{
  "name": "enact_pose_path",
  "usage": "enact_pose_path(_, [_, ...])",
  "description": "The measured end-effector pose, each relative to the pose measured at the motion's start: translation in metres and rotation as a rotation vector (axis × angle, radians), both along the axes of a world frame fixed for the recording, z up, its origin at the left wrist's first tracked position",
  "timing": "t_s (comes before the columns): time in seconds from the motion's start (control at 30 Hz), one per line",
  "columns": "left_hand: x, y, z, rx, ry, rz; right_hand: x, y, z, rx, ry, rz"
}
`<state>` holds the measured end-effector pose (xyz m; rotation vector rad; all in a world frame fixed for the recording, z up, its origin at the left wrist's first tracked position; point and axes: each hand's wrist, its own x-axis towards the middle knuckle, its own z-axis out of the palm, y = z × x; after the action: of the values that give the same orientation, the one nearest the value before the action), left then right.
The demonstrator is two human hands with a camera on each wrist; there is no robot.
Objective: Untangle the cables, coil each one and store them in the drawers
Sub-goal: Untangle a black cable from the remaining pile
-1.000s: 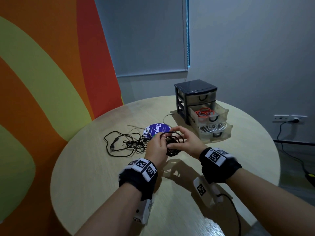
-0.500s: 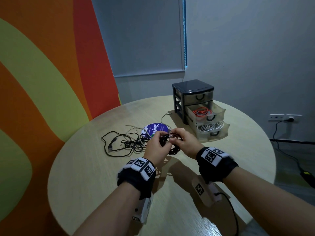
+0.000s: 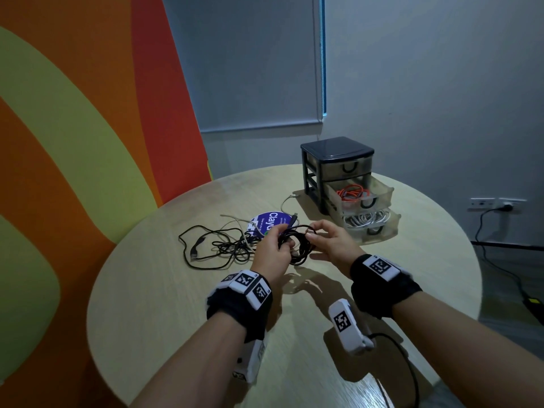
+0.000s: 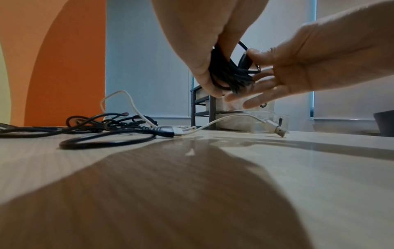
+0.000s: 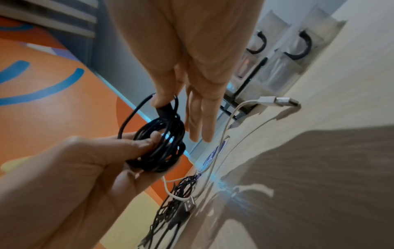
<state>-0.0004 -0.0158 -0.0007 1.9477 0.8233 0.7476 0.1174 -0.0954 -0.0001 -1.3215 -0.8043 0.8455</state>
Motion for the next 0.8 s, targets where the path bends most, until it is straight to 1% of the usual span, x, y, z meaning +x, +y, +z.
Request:
enact_pose_path(0.13, [-0.003, 0.001, 0.002, -0.026, -0.021, -0.013, 0.001, -0.001, 0.002, -0.033, 0.121, 0.059])
enact_pose_path(0.27, [-0.003, 0.003, 0.007, -0.088, -0.039, -0.053, 0.002, -0.004, 0.010, -0.048, 0.103, 0.093])
enact_pose_path(0.37, [0.005, 0.003, 0.018, -0.175, -0.057, -0.117, 0.006, -0.008, 0.017, -0.014, 0.112, 0.052])
enact_pose_path(0.47, [0.016, 0.002, 0.032, -0.326, -0.097, -0.209, 0.013, -0.016, 0.026, 0.012, 0.095, 0.012])
enact_pose_path(0.57, [0.028, -0.003, 0.043, -0.425, -0.121, -0.251, 0.021, -0.025, 0.032, 0.008, 0.097, -0.077])
enact_pose_path(0.63, [0.036, -0.006, 0.045, -0.414, -0.097, -0.256, 0.028, -0.029, 0.035, -0.014, 0.075, -0.109])
enact_pose_path(0.8, [0.051, -0.020, 0.051, -0.367, -0.008, -0.246, 0.043, -0.042, 0.041, -0.080, -0.011, -0.120])
